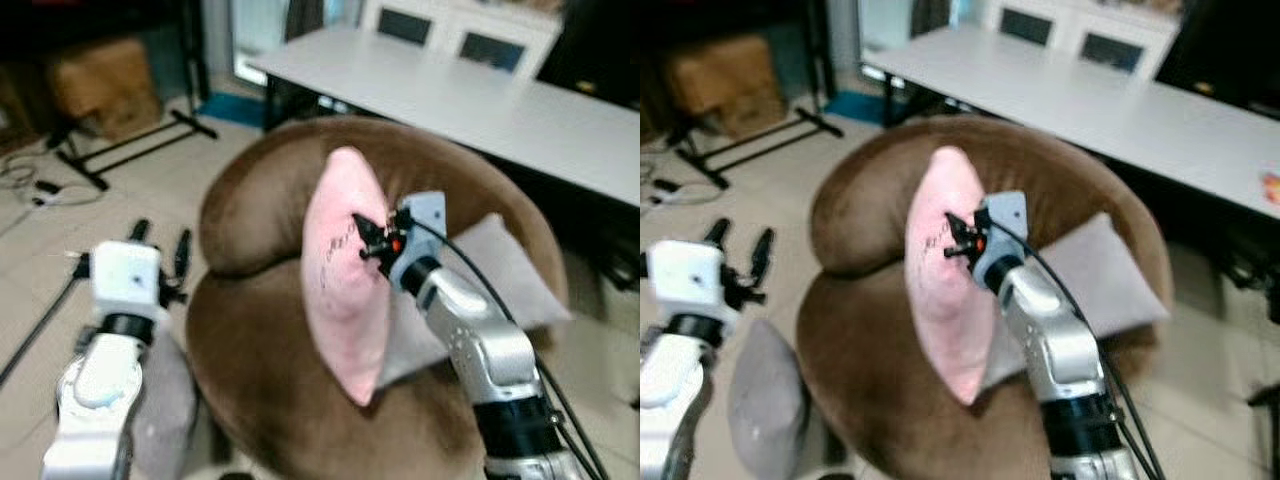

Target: Move the pillow to the sofa from floor

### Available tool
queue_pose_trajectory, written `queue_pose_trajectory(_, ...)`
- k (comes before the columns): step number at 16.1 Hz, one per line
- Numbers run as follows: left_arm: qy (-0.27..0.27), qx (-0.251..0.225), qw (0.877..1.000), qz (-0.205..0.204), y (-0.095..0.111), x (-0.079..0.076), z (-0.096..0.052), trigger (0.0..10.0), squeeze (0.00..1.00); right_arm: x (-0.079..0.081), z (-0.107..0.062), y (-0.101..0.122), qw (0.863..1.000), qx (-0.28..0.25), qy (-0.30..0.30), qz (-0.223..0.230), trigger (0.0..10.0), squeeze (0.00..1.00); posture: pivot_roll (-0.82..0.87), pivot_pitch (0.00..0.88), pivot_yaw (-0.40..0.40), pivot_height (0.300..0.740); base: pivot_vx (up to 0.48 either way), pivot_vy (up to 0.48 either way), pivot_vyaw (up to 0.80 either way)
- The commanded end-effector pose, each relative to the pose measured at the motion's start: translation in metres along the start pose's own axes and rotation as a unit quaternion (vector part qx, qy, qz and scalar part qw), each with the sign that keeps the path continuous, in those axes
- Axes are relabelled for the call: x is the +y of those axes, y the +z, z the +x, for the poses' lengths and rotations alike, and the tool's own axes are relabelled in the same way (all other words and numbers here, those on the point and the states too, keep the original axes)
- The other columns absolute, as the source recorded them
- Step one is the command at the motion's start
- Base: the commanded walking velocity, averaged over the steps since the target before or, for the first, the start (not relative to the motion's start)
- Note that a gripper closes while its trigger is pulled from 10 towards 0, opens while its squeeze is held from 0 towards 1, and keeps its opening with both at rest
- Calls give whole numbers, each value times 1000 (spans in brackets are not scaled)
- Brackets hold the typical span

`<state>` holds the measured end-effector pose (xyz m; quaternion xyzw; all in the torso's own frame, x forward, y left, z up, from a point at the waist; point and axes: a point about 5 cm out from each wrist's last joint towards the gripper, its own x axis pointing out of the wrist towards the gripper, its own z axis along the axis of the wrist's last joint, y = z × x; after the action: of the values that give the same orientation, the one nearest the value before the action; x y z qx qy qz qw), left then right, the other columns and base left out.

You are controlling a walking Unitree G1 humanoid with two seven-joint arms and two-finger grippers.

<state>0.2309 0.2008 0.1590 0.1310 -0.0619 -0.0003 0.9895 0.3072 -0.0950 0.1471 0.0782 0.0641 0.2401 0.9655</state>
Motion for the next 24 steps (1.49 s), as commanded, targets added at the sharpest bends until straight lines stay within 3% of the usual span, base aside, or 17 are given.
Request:
queue_pose_trajectory(1, -3, -3, 1000, 5, 3, -1, -1, 10000, 0, 3, 1, 15, 999, -33, 14, -7, 10000, 0, 112, 0, -95, 740, 0, 0, 0)
queue_pose_trajectory(3, -9, 3, 1000, 9, 2, 0, -3, 10000, 0, 8, 5, 18, 999, -35, 27, -8, 10000, 0, 122, 0, -105, 740, 0, 0, 0)
queue_pose_trajectory(5, -80, 31, 996, 22, -5, -5, -9, 10000, 0, 23, 28, 24, 998, -37, 54, 0, 10000, 0, 137, 0, -107, 740, 0, 0, 0)
queue_pose_trajectory(8, -139, 61, 988, 27, -10, 1, -17, 10000, 0, 38, 54, 31, 997, -19, 64, 23, 10000, 0, 156, 0, -103, 740, 0, 0, 0)
queue_pose_trajectory(9, -169, 70, 983, 29, -10, 2, -20, 10000, 0, 34, 64, 38, 996, -26, 44, 72, 10000, 0, 162, 0, -101, 740, 0, 0, 0)
queue_pose_trajectory(11, -226, 82, 970, 36, -9, 2, -26, 10000, 0, 1, 75, 38, 980, -35, -38, 191, 10000, 0, 172, 0, -93, 740, 0, 0, 0)
queue_pose_trajectory(13, -254, 102, 961, 30, -12, 3, -29, 10000, 0, -33, 70, 17, 961, -2, -128, 244, 10000, 0, 172, 0, -87, 740, 0, 0, 0)
queue_pose_trajectory(14, -263, 107, 958, 27, -12, 3, -29, 10000, 0, -43, 67, 10, 958, 8, -157, 239, 10000, 0, 171, 0, -86, 740, 0, 0, 0)
queue_pose_trajectory(15, -290, 112, 950, 14, -13, 1, -29, 10000, 0, -64, 55, -3, 949, 24, -219, 225, 10000, 0, 164, 0, -79, 740, 0, 0, 0)
queue_pose_trajectory(16, -323, 114, 940, 4, -11, 0, -30, 10000, 0, -82, 44, -18, 932, 43, -279, 227, 10000, 0, 162, 0, -77, 740, 0, 0, 0)
queue_pose_trajectory(19, -357, 107, 928, 1, -3, 6, -26, 10000, 0, -105, 23, -43, 908, 68, -354, 211, 10000, 0, 141, 0, -55, 740, 0, 0, 0)
queue_pose_trajectory(21, -354, 95, 930, -8, 4, 11, -22, 10000, 0, -110, 19, -45, 911, 68, -358, 193, 10000, 0, 123, 0, -41, 740, 0, 0, 0)
queue_pose_trajectory(24, -354, 92, 931, -13, 6, 14, -20, 10000, 0, -106, 18, -57, 922, 121, -330, 161, 10000, 0, 123, 0, -41, 740, 0, 0, 0)
